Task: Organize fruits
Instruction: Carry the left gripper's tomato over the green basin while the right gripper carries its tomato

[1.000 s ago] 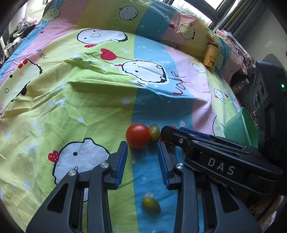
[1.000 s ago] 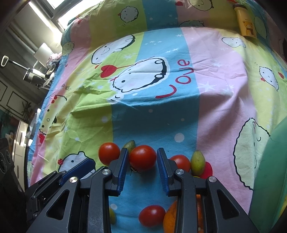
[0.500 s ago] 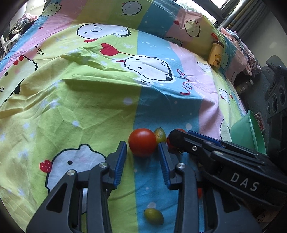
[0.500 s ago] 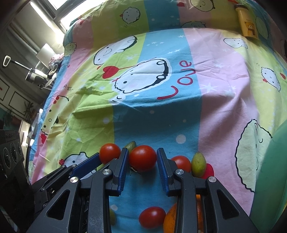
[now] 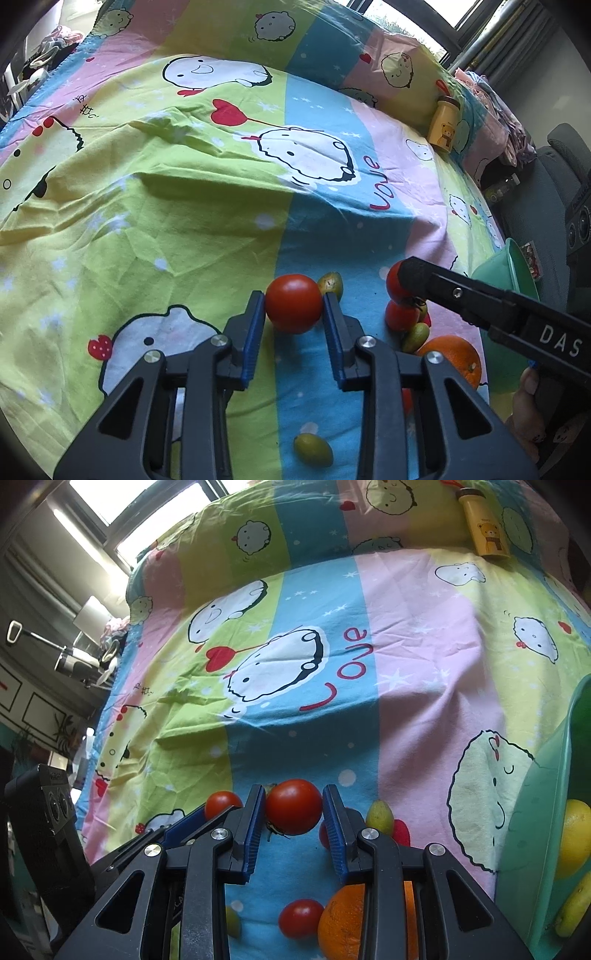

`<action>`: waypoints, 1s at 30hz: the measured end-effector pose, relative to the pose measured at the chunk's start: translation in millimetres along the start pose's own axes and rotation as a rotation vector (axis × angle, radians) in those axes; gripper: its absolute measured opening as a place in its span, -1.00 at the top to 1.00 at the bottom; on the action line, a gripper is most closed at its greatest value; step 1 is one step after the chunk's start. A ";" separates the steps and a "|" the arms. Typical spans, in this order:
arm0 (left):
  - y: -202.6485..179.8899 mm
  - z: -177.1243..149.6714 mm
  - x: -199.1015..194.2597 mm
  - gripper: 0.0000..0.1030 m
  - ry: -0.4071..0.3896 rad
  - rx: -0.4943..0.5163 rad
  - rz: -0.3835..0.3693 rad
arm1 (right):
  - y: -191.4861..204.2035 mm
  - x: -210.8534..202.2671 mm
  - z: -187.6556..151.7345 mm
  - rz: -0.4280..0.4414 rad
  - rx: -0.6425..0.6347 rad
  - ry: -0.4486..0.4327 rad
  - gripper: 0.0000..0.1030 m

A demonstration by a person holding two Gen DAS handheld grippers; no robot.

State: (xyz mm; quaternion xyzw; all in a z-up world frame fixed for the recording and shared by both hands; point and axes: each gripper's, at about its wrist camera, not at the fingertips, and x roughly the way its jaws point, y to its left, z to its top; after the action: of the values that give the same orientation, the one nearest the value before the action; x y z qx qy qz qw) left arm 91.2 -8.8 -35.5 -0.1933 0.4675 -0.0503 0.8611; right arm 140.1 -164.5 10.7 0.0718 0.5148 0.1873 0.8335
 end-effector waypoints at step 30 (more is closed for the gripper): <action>-124.4 1.7 -70.1 0.40 -0.189 0.228 -0.111 | -55.3 -141.5 -7.0 0.084 0.123 -0.361 0.34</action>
State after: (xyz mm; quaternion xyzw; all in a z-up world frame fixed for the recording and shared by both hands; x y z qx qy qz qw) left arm 65.2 -104.0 67.7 -0.1239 0.3642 -0.1323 0.9135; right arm 90.5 -270.5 107.8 0.1764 0.3640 0.1741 0.8978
